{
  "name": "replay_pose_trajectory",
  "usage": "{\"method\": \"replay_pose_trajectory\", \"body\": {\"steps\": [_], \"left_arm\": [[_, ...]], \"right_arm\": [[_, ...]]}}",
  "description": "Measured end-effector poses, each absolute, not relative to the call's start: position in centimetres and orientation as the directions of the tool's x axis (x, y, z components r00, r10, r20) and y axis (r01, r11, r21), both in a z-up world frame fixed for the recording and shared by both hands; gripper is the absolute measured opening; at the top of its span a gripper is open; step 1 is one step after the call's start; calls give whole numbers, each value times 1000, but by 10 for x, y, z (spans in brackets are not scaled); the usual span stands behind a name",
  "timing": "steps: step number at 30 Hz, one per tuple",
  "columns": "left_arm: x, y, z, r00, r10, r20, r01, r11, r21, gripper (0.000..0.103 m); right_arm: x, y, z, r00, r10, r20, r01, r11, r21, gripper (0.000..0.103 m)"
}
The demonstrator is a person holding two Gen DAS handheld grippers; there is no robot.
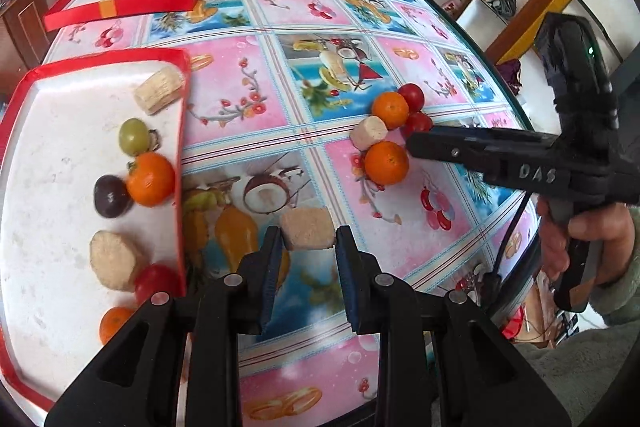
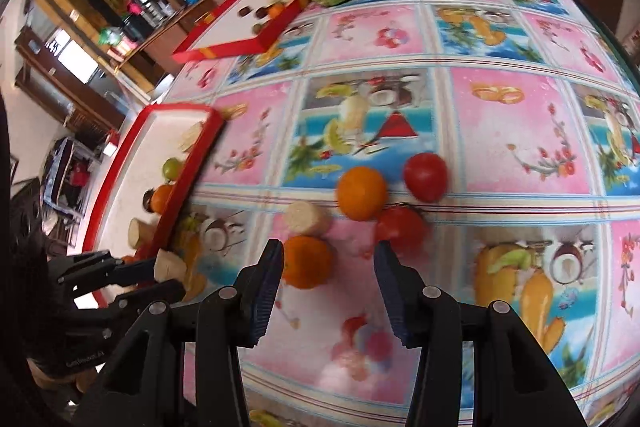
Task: Organize fruits
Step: 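Grasp an orange with the right tool while the left tool holds the cube, then carry the cube and orange over the large red tray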
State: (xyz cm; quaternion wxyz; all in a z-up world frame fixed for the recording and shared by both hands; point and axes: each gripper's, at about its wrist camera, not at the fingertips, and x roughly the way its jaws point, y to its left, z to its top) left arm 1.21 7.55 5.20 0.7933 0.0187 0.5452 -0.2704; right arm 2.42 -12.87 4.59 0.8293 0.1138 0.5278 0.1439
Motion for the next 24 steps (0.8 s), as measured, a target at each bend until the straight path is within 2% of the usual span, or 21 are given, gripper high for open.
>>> {"method": "replay_pose_trajectory", "body": {"steps": [5,7,24], "left_arm": [[11,93,53,270,-404,-874,409,870,-276,25],[9,100,56,283,-401,-871,397,876,-274,25],[9,157,72,368,-398,-840,287,908,-304,25]], "right_arm": [[30,-96,31,356,315,-880,-183,947,265,46],[31,-87,25,357,276,-892,-198,956,216,36],[23,-34,67,365,383,-849,-334,905,265,35]]}}
